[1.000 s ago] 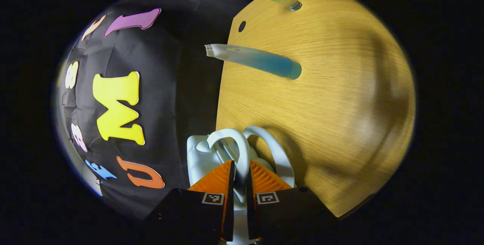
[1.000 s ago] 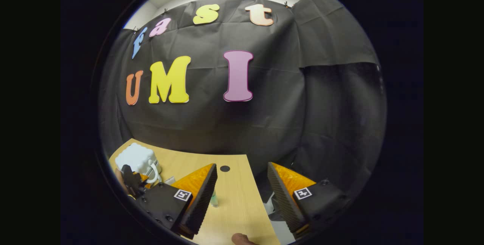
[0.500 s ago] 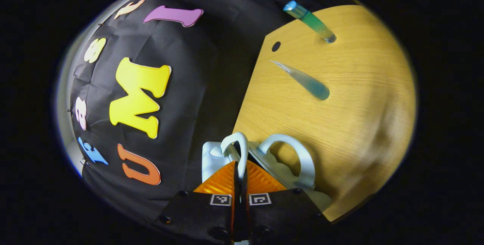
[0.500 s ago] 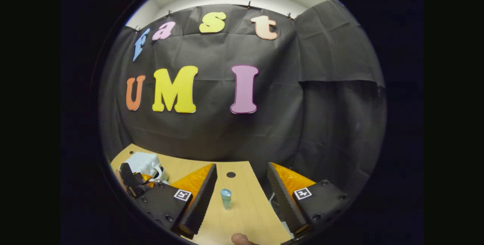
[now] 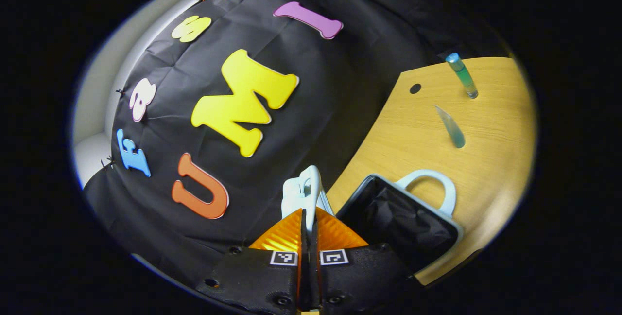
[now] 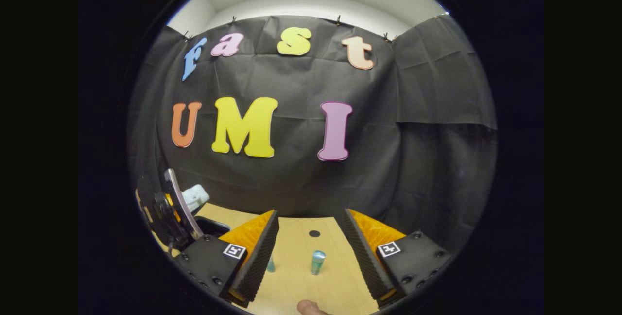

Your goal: First open the suitcase, pack the skin care products into it, and then close the suitcase.

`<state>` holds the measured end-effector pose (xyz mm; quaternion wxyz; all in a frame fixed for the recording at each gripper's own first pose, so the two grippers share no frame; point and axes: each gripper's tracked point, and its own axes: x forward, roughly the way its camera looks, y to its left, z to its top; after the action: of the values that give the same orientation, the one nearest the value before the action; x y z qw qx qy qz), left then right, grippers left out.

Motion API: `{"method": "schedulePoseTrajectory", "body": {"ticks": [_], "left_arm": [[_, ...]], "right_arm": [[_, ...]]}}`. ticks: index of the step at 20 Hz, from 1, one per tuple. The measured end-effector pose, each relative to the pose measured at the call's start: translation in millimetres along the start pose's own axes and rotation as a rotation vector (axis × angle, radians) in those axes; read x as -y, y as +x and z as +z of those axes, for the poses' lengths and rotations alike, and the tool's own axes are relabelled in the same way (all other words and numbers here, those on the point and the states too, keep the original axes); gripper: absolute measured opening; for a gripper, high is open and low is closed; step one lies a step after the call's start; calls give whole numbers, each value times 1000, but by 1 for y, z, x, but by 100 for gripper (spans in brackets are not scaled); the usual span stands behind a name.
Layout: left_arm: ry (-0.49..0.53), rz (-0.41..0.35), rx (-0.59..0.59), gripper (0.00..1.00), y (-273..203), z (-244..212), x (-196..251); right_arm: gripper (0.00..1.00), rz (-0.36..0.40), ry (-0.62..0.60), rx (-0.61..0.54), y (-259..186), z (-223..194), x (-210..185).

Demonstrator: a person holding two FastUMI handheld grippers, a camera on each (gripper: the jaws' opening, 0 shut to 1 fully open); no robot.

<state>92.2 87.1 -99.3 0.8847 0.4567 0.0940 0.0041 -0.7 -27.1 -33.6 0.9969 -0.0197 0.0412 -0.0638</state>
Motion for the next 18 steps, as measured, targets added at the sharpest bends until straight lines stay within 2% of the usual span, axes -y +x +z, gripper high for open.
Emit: {"method": "schedulePoseTrajectory", "body": {"ticks": [5,11,15,18], "left_arm": [[-217,34,-34,2,-2,-53,-67],[-442,71,-122,2,3,-161,-126],[-514,57,-197,3,17,-243,-138],[-578,33,-267,3,36,-305,-129]], "right_arm": [[80,38,0,-30,-1,-1,-56],[79,99,-33,-39,-8,3,-127],[80,114,-46,-37,-15,8,-158],[80,112,-64,-53,-19,4,-170]]}}
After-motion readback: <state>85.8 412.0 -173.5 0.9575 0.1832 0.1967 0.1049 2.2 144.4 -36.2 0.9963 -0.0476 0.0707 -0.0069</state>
